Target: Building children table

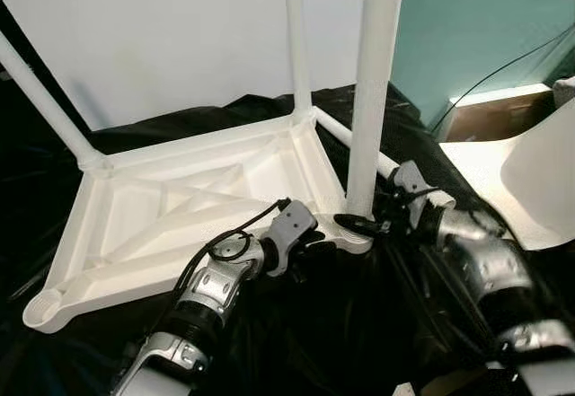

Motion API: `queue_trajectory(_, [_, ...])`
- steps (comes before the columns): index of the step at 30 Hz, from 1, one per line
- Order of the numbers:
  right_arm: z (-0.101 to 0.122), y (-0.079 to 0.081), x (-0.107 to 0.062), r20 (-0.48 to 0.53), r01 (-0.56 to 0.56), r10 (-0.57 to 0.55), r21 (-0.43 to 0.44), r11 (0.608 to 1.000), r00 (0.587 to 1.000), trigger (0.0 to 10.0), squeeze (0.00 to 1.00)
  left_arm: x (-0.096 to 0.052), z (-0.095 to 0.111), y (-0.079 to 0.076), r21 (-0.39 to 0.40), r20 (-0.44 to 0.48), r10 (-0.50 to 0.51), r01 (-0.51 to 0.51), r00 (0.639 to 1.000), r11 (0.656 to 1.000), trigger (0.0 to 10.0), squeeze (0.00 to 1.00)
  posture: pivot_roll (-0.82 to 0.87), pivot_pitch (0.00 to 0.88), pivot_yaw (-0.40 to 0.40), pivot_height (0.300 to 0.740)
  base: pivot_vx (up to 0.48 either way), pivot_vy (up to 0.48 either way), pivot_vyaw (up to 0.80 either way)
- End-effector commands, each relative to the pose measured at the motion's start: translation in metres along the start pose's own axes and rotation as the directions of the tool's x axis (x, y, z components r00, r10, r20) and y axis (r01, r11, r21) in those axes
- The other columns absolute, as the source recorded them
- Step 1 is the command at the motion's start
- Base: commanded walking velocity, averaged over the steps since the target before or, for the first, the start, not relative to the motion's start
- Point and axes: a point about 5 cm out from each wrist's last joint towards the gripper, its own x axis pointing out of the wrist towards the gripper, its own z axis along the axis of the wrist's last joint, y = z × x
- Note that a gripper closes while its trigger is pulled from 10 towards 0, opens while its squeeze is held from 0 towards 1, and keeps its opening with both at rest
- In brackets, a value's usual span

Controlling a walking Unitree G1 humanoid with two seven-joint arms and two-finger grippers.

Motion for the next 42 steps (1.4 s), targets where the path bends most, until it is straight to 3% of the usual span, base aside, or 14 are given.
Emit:
queue_trajectory(1, [-0.009,0.043,0.025,0.048,-0.080,0.077,0.076,0.994,0.996,0.0,0.00,0.012,-0.025,-0.020,-0.079,-0.098,-0.079,0.071,0.992,0.994,10.0,0.00,0.01,0.000,0.067,0.740,0.000,0.000,0.00])
queue_trajectory(3, [-0.010,0.045,0.025,0.056,-0.058,0.053,0.084,0.995,0.997,0.0,0.00,0.012,-0.025,-0.020,-0.079,-0.098,-0.079,0.071,0.992,0.994,10.0,0.00,0.01,0.000,0.067,0.740,0.000,0.000,0.00])
queue_trajectory(8, [-0.010,0.039,0.023,0.116,0.143,-0.168,0.202,0.969,0.979,0.0,0.00,0.012,-0.025,-0.020,-0.077,-0.100,-0.083,0.076,0.991,0.994,10.0,0.00,0.01,0.000,0.072,0.740,0.000,0.000,0.00])
queue_trajectory(17, [-0.008,0.044,0.025,0.119,0.190,-0.211,0.165,0.968,0.970,0.0,0.00,0.013,-0.025,-0.020,-0.077,-0.098,-0.085,0.077,0.992,0.994,10.0,0.00,0.01,0.000,0.070,0.740,0.000,0.000,0.00])
queue_trajectory(18, [-0.008,0.045,0.027,0.114,0.180,-0.198,0.152,0.972,0.974,2.2,0.00,0.012,-0.025,-0.020,-0.077,-0.098,-0.083,0.076,0.992,0.994,10.0,0.00,0.01,0.000,0.070,0.740,0.000,0.000,0.00])
queue_trajectory(19, [-0.007,0.046,0.027,0.110,0.164,-0.178,0.124,0.979,0.978,10.0,0.00,0.012,-0.025,-0.020,-0.078,-0.099,-0.082,0.074,0.992,0.994,10.0,0.00,0.02,0.000,0.067,0.740,0.000,0.000,0.00])
queue_trajectory(22, [-0.007,0.047,0.027,0.109,0.144,-0.153,0.092,0.985,0.982,10.0,0.04,0.012,-0.025,-0.020,-0.079,-0.099,-0.080,0.073,0.992,0.994,10.0,0.00,0.02,0.000,0.066,0.740,0.000,0.000,0.00])
queue_trajectory(23, [-0.005,0.046,0.026,0.107,0.094,-0.102,0.072,0.993,0.989,10.0,1.00,0.011,-0.026,-0.019,-0.080,-0.100,-0.078,0.071,0.992,0.994,10.0,0.00,0.02,0.000,0.066,0.740,0.000,0.000,0.00])
queue_trajectory(27, [0.000,0.036,0.023,0.091,0.011,-0.014,0.029,1.000,0.996,10.0,1.00,0.011,-0.026,-0.019,-0.081,-0.100,-0.076,0.068,0.992,0.994,10.0,0.00,0.01,0.000,0.066,0.740,0.000,0.000,0.00])
queue_trajectory(28, [0.004,0.029,0.021,0.083,-0.032,0.033,-0.018,0.999,0.996,10.0,0.00,0.011,-0.026,-0.019,-0.081,-0.099,-0.076,0.068,0.992,0.994,10.0,0.00,0.01,0.000,0.065,0.740,0.000,0.000,0.00])
queue_trajectory(32, [0.012,0.014,0.019,0.033,-0.131,0.136,-0.113,0.985,0.990,10.0,0.00,0.013,-0.026,-0.021,-0.082,-0.097,-0.080,0.072,0.992,0.994,10.0,0.00,0.01,0.000,0.067,0.740,0.000,0.000,0.00])
queue_trajectory(40, [0.011,-0.003,0.018,-0.102,-0.239,0.229,-0.093,0.967,0.968,10.0,0.00,0.011,-0.027,-0.020,-0.082,-0.100,-0.079,0.071,0.992,0.994,10.0,0.00,0.02,0.000,0.066,0.740,0.000,0.000,0.00])
queue_trajectory(41, [0.009,-0.006,0.017,-0.132,-0.269,0.257,-0.080,0.960,0.957,0.0,0.00,0.011,-0.027,-0.020,-0.081,-0.101,-0.078,0.070,0.992,0.994,10.0,0.00,0.03,0.000,0.064,0.740,0.000,0.000,0.00])
queue_trajectory(42, [0.009,-0.008,0.016,-0.154,-0.293,0.280,-0.075,0.953,0.948,0.0,0.00,0.011,-0.027,-0.020,-0.079,-0.101,-0.076,0.068,0.992,0.995,10.0,0.00,0.03,0.000,0.063,0.740,0.000,0.000,0.00])
